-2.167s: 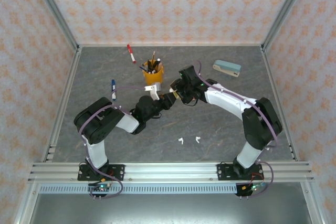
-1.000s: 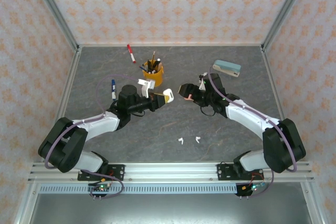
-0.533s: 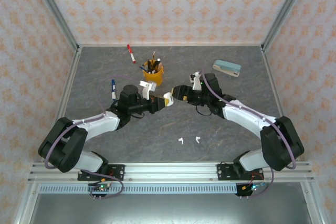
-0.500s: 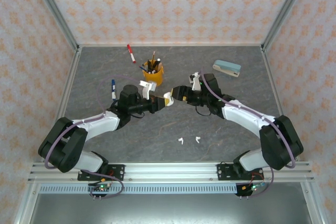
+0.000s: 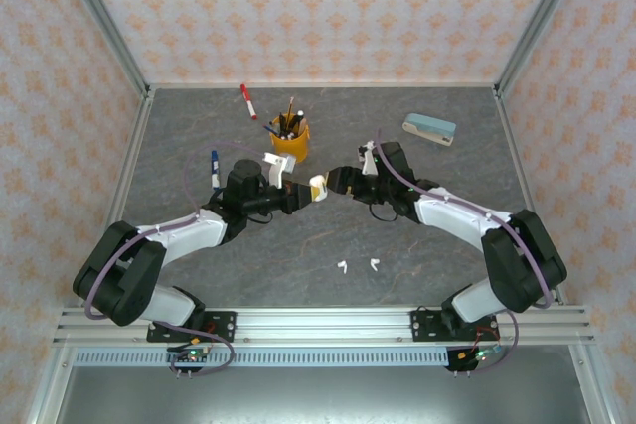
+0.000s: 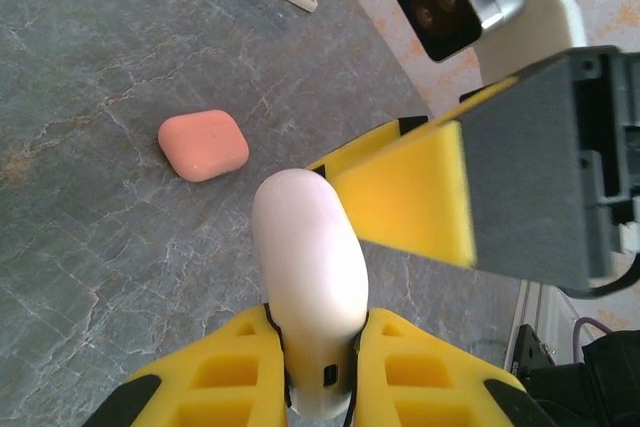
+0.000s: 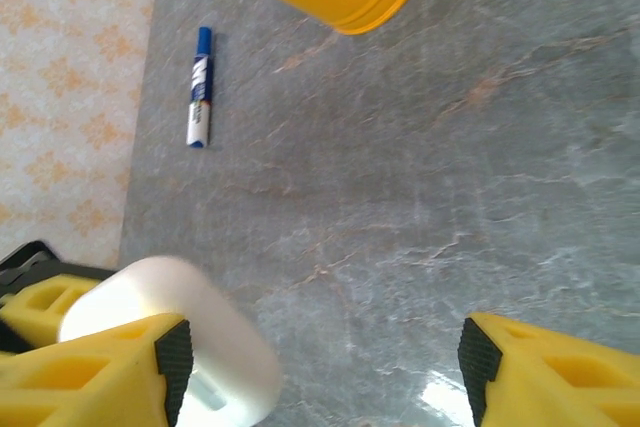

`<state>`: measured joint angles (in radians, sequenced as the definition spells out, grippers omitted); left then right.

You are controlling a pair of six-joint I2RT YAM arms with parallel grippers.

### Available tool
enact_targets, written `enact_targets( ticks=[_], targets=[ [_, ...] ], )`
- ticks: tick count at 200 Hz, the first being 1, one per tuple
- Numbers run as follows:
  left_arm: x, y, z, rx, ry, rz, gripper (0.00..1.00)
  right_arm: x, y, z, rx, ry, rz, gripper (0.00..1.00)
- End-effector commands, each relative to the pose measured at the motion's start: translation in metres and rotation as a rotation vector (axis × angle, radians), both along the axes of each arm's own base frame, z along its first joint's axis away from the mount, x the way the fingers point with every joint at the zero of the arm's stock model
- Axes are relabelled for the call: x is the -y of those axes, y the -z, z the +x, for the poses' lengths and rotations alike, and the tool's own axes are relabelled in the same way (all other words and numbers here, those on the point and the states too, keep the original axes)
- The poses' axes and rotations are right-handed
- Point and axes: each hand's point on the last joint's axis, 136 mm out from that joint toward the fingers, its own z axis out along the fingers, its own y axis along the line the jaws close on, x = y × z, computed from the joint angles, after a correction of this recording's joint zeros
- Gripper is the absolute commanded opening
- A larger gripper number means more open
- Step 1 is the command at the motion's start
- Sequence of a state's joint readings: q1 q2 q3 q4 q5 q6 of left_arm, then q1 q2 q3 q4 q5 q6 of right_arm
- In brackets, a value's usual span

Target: Insert the wireless bluetooth earbuds into the charging case

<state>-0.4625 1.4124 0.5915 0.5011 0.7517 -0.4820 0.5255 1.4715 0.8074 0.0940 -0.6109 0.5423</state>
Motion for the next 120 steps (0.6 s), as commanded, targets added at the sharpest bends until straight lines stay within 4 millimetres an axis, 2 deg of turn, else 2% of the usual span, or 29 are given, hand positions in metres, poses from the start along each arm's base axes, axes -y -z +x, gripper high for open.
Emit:
enact_targets(
  ticks=[1,26,56,85,120],
  targets=[
    [0.003,-0.022,0.005,0.081,0.02,-0.007,0.0,0.025,0.014,0.002,-0.029,0.088,-0.056,0.71],
    [-0.001,-0.016,0.004,0.081,0.016,0.047,0.0,0.044,0.004,0.005,-0.066,0.198,-0.065,0.72],
    [-0.009,-0.004,0.0,0.106,0.029,0.218,0.0,0.059,0.003,0.004,-0.237,0.347,-0.11,0.79],
    [-0.01,0.0,-0.002,0.17,0.019,0.364,0.0,0.037,0.002,0.011,-0.381,0.395,0.038,0.82],
    [0.0,0.003,-0.001,0.249,-0.012,0.483,0.0,0.017,-0.006,0.022,-0.444,0.446,0.212,0.85]
  ],
)
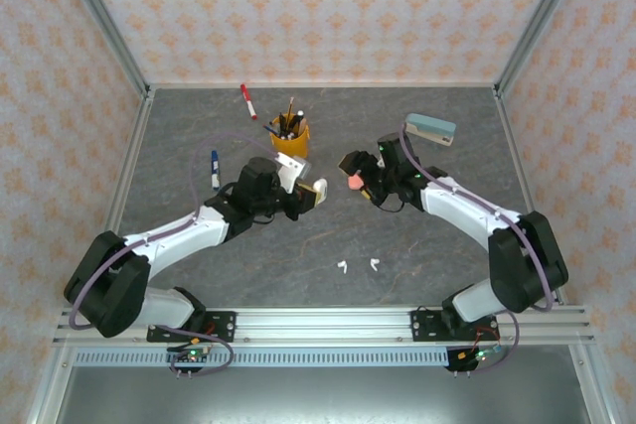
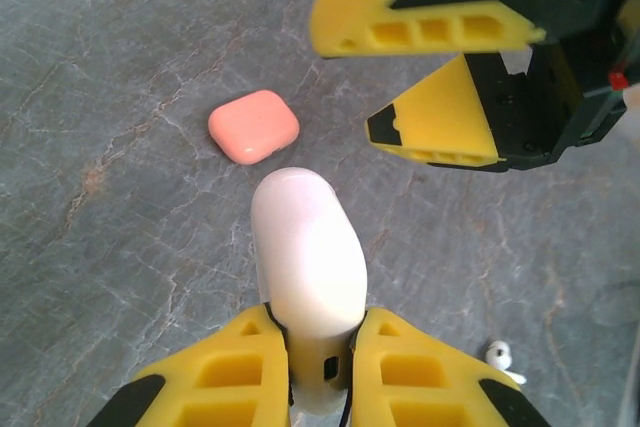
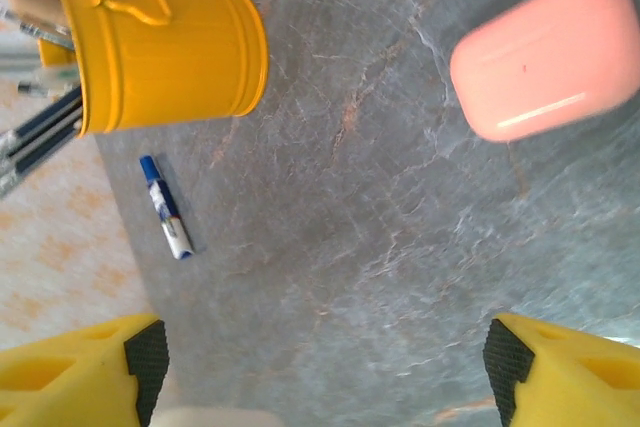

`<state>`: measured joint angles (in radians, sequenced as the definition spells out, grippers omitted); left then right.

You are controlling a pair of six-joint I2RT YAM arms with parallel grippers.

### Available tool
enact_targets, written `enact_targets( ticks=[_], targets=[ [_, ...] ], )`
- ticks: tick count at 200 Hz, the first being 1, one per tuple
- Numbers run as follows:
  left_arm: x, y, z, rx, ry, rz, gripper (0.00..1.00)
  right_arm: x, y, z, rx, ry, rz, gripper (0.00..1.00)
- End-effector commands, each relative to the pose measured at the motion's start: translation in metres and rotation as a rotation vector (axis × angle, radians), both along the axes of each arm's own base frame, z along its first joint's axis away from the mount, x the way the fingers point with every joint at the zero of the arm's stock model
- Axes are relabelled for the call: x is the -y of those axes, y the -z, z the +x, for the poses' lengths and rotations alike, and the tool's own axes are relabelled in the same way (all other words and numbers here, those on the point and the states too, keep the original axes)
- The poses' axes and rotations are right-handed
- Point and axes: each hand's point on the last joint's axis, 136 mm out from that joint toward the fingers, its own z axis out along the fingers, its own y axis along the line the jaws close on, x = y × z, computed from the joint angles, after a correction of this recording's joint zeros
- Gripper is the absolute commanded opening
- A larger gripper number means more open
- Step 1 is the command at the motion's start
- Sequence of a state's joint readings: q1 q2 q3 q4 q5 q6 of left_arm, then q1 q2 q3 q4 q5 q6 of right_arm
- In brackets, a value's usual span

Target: Insert the wireless bluetooth earbuds into the charging case

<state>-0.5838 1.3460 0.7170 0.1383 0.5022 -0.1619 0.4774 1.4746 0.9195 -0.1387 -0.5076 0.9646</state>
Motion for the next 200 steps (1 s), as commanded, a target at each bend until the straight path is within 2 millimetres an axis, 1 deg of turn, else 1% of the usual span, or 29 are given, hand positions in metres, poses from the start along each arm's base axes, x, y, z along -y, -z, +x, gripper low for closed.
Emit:
enact_targets(
  ticks=[1,39,81,123,141,156,171,185,193,200],
  targets=[
    [-0.005,0.0,0.009,0.099,-0.044,0.144,0.0,-0.015,-0.007,0.006,-0.067,0.087,0.146,0.85],
    [-0.001,-0.003,0.015,0.202,-0.106,0.224,0.0,-0.026,-0.016,0.005,-0.077,0.119,0.228,0.85],
    [0.002,-0.013,0.021,0.283,-0.153,0.255,0.0,-0.04,-0.01,-0.001,-0.113,0.116,0.27,0.86],
    [0.001,-0.019,0.024,0.31,-0.174,0.264,0.0,-0.054,0.0,-0.009,-0.132,0.095,0.286,0.87],
    [0.001,-0.017,0.025,0.306,-0.18,0.267,0.0,-0.049,0.006,-0.011,-0.129,0.109,0.252,0.86],
    [-0.003,-0.017,0.026,0.304,-0.215,0.248,0.0,-0.043,0.01,-0.011,-0.126,0.112,0.21,0.86],
    [-0.01,-0.019,0.025,0.305,-0.265,0.213,0.0,-0.033,0.019,-0.015,-0.132,0.101,0.104,0.86],
    [-0.022,-0.023,0.025,0.304,-0.327,0.177,0.0,-0.016,0.027,-0.019,-0.122,0.095,-0.033,0.86],
    [-0.033,-0.026,0.027,0.295,-0.378,0.152,0.07,-0.005,0.032,-0.022,-0.117,0.083,-0.113,0.86],
    [-0.042,-0.027,0.028,0.279,-0.419,0.13,0.12,0.002,0.035,-0.024,-0.105,0.06,-0.181,0.86]
  ],
)
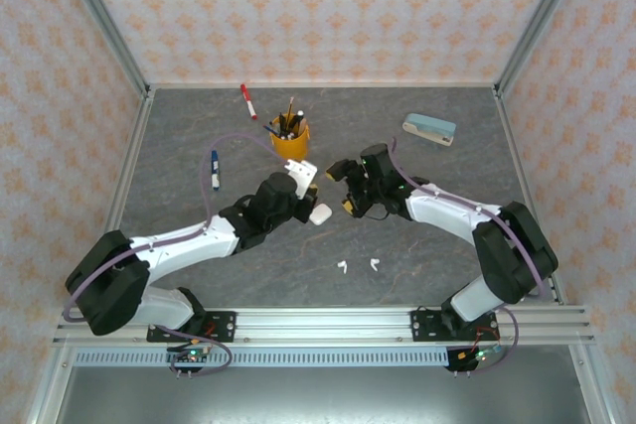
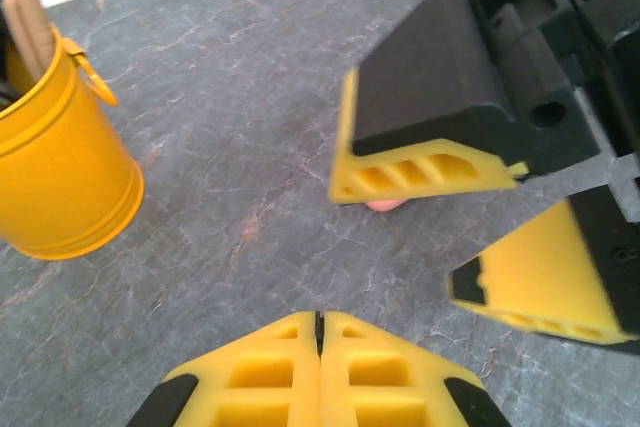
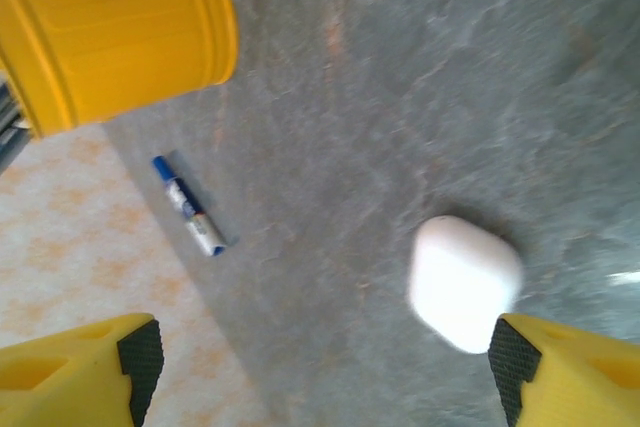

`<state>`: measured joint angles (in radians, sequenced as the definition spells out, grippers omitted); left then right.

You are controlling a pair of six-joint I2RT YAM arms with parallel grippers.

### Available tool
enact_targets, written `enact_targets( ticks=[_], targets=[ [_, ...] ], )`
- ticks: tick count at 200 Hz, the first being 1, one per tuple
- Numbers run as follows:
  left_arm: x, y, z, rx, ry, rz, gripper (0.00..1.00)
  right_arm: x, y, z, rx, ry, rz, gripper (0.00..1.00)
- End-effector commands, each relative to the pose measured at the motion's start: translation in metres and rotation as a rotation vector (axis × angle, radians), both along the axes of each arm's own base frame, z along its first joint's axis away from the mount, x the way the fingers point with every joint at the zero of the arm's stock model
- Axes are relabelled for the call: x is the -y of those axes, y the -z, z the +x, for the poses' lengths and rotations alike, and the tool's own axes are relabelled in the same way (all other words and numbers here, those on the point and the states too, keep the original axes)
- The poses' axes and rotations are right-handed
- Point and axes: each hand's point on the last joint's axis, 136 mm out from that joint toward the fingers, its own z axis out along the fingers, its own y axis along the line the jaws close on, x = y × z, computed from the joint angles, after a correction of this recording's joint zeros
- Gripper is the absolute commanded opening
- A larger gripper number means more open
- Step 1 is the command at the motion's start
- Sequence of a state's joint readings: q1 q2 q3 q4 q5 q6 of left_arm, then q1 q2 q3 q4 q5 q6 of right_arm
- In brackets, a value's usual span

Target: Insert the wireless bluetooth earbuds into the charging case

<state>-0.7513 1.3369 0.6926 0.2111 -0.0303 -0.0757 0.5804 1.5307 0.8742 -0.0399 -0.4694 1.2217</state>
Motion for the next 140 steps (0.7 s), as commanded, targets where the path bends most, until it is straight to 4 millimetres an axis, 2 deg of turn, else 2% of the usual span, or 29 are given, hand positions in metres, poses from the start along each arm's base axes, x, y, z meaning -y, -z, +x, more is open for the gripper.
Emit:
enact_targets(
  ticks=[1,18,31,44,73,103,121,140],
  targets=[
    [-0.029,-0.022,0.009,0.047,-0.162,-0.129,0.12,0.035,0.01,-0.007,0.028,-0.059,-0.277,0.86],
    [-0.056,-0.022,0.017,0.007,-0.257,-0.229,0.28,0.045,0.019,-0.011,0.051,-0.164,-0.406,0.85],
    [-0.072,-0.02,0.021,-0.029,-0.32,-0.284,0.46,0.046,0.027,-0.015,0.051,-0.247,-0.46,0.84],
    [-0.084,-0.019,0.025,-0.065,-0.372,-0.319,0.65,0.04,0.035,-0.018,0.054,-0.327,-0.48,0.84],
    [-0.107,-0.007,0.036,-0.17,-0.478,-0.405,0.88,0.019,0.052,-0.019,0.056,-0.442,-0.505,0.83],
    [-0.132,0.013,0.044,-0.266,-0.589,-0.49,0.95,-0.001,0.065,-0.013,0.059,-0.503,-0.54,0.82],
    [-0.137,0.02,0.046,-0.298,-0.608,-0.487,1.0,-0.007,0.071,-0.007,0.059,-0.508,-0.546,0.81],
    [-0.139,0.024,0.048,-0.317,-0.621,-0.48,1.0,-0.012,0.074,0.0,0.068,-0.514,-0.549,0.81]
  ],
)
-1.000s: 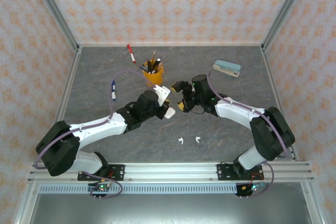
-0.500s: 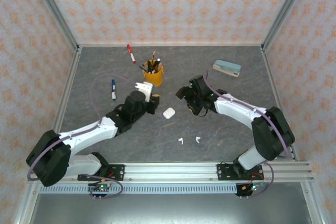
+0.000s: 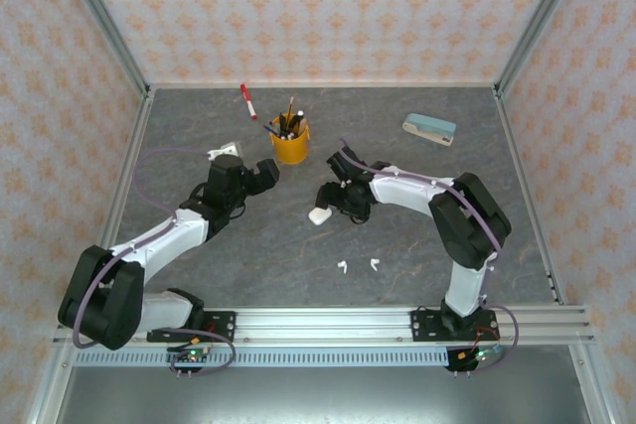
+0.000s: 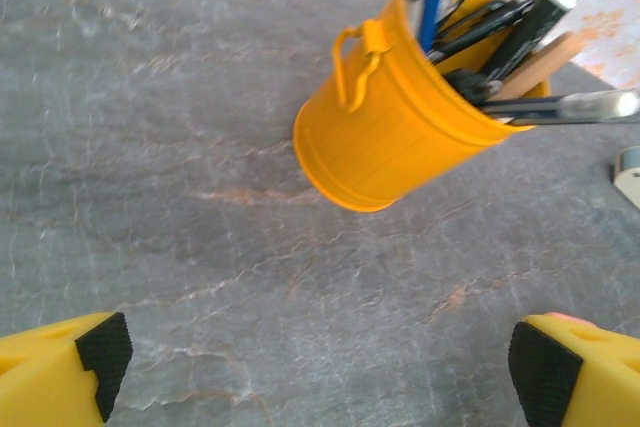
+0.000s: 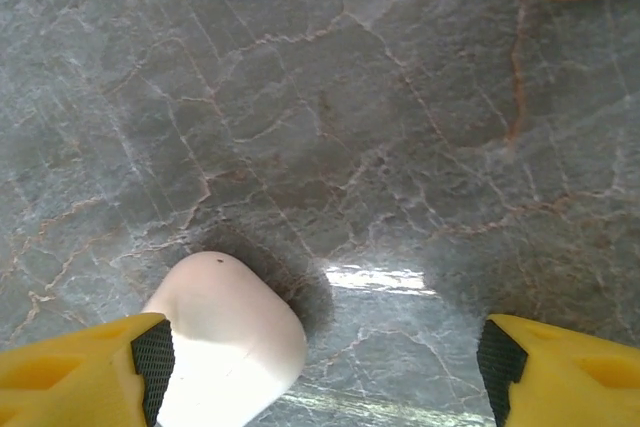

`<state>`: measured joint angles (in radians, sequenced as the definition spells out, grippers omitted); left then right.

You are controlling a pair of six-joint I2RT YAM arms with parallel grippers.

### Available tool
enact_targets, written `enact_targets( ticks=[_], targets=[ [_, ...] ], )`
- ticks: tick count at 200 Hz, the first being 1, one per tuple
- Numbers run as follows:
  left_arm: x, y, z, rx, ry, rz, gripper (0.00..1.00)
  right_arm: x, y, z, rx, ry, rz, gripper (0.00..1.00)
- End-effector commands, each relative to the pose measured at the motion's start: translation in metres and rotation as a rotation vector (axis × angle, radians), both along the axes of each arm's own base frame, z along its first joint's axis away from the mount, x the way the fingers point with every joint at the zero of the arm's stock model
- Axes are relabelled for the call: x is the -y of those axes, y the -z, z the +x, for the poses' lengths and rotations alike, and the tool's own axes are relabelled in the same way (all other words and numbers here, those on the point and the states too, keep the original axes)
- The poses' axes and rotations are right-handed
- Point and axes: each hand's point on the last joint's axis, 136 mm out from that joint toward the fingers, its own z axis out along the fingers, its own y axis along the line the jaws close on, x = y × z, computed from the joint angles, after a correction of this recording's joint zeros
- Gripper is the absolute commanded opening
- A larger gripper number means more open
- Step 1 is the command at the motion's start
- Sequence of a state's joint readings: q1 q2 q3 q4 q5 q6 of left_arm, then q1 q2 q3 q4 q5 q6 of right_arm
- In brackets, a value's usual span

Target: Insert the wireless bluetooth earbuds into the charging case

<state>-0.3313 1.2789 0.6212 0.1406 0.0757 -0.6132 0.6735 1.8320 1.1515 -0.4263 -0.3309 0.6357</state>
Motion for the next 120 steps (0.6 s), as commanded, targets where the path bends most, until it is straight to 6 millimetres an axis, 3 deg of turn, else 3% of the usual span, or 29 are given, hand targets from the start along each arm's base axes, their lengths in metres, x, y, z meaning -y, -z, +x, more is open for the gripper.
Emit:
enact_targets(
  ticks=[1,47,95,120],
  targets=[
    [0.003,-0.001,0.003,-0.042,-0.013,-0.053,1.0,-0.004,0.002,0.014,0.041,-0.028,-0.027,0.81],
    [0.007,0.005,0.014,-0.071,-0.009,-0.082,1.0,-0.037,0.009,0.008,-0.024,-0.077,0.062,0.78],
    [0.009,0.007,0.025,-0.071,-0.009,-0.105,1.0,-0.09,-0.01,-0.047,-0.068,-0.223,0.186,0.76],
    [0.005,0.008,0.029,-0.074,-0.016,-0.116,1.0,-0.102,-0.027,-0.074,-0.07,-0.299,0.231,0.76]
  ],
)
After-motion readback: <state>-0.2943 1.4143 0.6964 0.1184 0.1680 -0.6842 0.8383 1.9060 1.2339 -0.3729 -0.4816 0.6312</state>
